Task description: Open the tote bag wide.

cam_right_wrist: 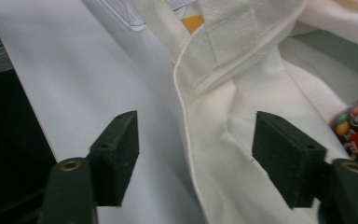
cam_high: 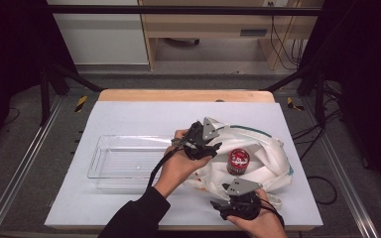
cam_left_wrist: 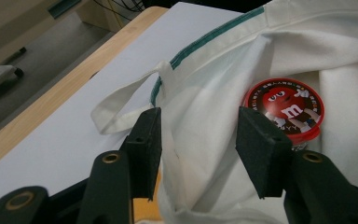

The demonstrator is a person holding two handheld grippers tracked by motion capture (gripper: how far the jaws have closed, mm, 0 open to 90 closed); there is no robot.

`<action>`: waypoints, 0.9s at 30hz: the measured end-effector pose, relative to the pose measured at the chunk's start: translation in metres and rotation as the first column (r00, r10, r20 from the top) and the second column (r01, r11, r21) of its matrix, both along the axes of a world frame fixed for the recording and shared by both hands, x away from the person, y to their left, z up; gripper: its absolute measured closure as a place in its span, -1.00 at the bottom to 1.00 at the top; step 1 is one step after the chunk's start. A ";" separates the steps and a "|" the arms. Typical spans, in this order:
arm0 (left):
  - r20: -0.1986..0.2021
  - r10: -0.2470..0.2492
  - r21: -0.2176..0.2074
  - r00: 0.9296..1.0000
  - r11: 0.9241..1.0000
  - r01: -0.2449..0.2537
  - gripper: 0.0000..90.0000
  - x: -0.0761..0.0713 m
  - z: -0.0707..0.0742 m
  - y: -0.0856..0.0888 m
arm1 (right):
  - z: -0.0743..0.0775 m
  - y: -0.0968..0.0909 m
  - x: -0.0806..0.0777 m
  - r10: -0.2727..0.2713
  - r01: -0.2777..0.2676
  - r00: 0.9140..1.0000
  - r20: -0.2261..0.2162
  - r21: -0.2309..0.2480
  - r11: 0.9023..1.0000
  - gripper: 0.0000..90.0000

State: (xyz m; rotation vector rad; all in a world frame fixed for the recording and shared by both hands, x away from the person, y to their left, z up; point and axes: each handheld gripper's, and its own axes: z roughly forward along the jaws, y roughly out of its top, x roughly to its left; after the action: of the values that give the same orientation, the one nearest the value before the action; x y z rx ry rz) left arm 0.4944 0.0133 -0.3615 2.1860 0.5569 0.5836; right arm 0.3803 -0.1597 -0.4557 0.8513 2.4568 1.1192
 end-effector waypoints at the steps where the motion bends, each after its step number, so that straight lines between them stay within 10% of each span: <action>1: 0.000 0.006 -0.015 1.000 1.000 -0.006 0.05 -0.003 0.000 0.003 | 0.001 -0.002 -0.002 0.001 -0.001 1.000 0.004 0.000 1.000 -0.35; 16: 0.045 0.007 -0.088 0.999 0.996 -0.004 -0.11 -0.048 -0.007 0.045 | 0.027 -0.037 -0.006 -0.069 0.063 0.995 0.077 0.080 0.995 -0.37; 27: 0.006 -0.052 -0.079 0.999 0.996 0.052 -0.11 -0.075 -0.026 0.043 | 0.050 -0.075 0.007 -0.227 0.218 0.964 0.140 0.082 0.973 -0.14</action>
State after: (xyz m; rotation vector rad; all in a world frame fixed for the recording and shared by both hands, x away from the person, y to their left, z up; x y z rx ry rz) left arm 0.4190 0.0563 -0.3875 2.1181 0.5108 0.5297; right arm 0.3872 -0.2344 -0.4061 0.9977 2.1535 1.1424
